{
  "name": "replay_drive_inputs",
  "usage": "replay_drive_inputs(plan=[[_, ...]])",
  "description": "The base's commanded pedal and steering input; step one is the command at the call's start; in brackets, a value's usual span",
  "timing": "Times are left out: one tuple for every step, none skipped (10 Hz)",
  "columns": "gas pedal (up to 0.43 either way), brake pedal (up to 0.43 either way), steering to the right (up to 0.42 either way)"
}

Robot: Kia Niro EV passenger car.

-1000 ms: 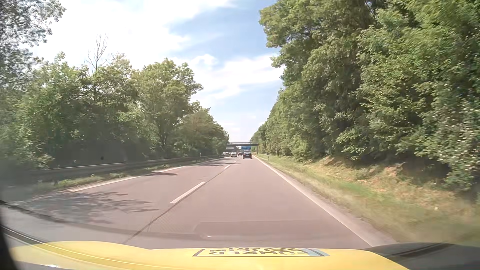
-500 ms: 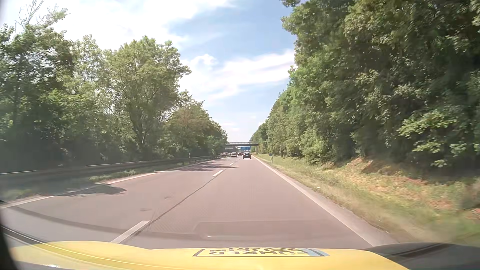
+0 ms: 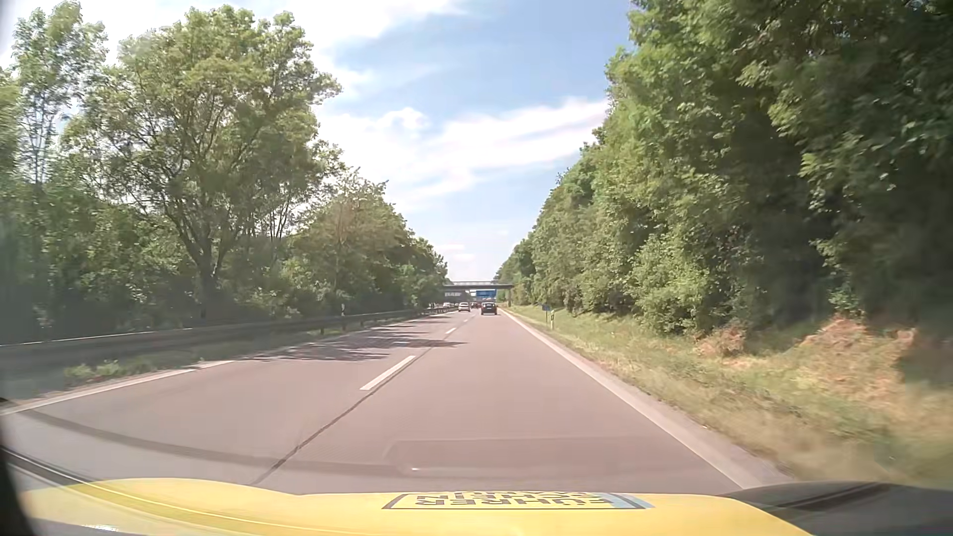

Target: Follow the waypoints while adhering to traffic rules and regulations

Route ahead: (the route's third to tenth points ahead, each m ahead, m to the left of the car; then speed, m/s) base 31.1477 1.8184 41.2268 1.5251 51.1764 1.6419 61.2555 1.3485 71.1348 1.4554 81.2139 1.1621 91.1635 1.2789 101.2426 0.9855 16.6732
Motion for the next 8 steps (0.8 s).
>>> replay_drive_inputs(plan=[[0.110, 0.000, 0.001], [0.110, 0.000, 0.001], [0.110, 0.000, 0.001], [0.118, 0.000, 0.001], [0.118, 0.000, 0.001], [0.118, 0.000, 0.001], [0.130, 0.000, 0.001], [0.130, 0.000, 0.001]])
